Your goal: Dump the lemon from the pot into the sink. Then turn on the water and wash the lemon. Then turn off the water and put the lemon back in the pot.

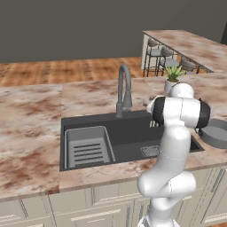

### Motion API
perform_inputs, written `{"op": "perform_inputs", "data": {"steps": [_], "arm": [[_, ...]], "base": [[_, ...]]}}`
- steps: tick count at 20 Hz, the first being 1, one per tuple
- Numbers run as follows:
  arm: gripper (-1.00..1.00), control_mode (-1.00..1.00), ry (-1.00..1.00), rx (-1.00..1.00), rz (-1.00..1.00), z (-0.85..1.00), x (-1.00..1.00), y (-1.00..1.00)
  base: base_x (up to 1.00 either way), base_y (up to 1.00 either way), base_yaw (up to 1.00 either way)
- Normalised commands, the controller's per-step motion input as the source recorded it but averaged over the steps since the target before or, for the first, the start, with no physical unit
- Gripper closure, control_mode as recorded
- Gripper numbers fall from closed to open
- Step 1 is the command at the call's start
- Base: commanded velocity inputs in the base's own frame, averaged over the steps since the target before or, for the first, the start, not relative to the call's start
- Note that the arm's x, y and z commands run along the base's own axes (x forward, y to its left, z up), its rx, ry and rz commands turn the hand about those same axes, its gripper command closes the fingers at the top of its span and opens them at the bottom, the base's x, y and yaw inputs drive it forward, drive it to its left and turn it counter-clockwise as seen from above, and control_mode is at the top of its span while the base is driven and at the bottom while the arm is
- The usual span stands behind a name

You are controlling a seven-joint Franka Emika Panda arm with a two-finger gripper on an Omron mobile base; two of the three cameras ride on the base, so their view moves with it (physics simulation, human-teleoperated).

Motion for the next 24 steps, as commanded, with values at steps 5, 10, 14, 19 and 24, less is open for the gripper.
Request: {"op": "perform_inputs", "data": {"steps": [5, 10, 14, 19, 24], "arm": [[-1.0, -1.0, -0.02, -0.04, 0.0, -0.14, 0.17, 0.29], [-1.0, -1.0, -0.02, 0.0, 0.0, -0.03, 0.25, 0.06], [-1.0, -1.0, 0.0, 0.0, 0.0, 0.0, 0.32, 0.0], [-1.0, -1.0, 0.0, 0.0, 0.0, -0.1, 0.16, 0.0], [-1.0, -1.0, 0.0, 0.0, 0.0, -0.25, 0.04, 0.0]], "base": [[0.0, 0.0, 0.0], [0.0, 0.0, 0.0], [0.0, 0.0, 0.0], [0.0, 0.0, 0.0], [0.0, 0.0, 0.0]]}}
